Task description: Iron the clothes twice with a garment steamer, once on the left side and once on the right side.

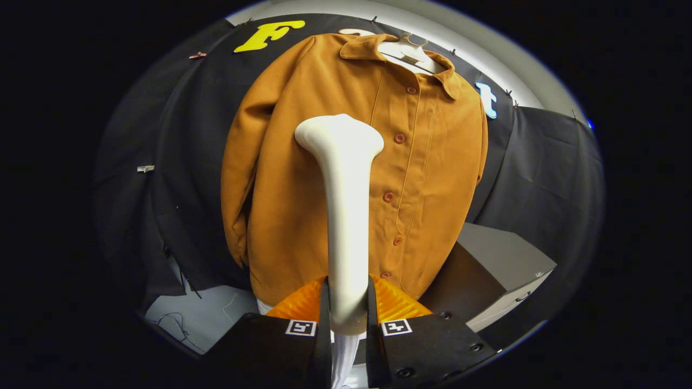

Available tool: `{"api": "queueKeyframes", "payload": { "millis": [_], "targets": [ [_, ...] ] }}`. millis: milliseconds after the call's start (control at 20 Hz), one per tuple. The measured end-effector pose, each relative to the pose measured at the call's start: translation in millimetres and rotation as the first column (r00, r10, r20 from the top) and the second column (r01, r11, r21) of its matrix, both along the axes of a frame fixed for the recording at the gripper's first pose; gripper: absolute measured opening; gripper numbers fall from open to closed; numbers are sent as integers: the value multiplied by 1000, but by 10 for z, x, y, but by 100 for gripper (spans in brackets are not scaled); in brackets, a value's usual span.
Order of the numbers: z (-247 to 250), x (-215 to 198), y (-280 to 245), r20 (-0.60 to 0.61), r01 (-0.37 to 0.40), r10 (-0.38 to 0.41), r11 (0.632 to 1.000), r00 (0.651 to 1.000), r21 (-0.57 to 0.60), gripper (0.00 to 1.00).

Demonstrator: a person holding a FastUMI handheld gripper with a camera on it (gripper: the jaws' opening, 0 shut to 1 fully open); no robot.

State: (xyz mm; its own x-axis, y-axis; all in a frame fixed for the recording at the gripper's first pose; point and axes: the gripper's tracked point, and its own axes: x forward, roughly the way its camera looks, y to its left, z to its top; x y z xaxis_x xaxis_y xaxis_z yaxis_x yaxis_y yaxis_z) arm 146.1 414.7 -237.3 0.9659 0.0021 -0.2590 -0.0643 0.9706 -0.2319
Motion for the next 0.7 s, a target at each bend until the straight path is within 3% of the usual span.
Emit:
{"api": "queueKeyframes", "payload": {
  "millis": [350,700],
  "targets": [
    [-320,-210,-80,-72,-11,11,1000,997,2,29],
    [-337,-457,-192,-77,-24,25,1000,997,10,29]
  ]
}}
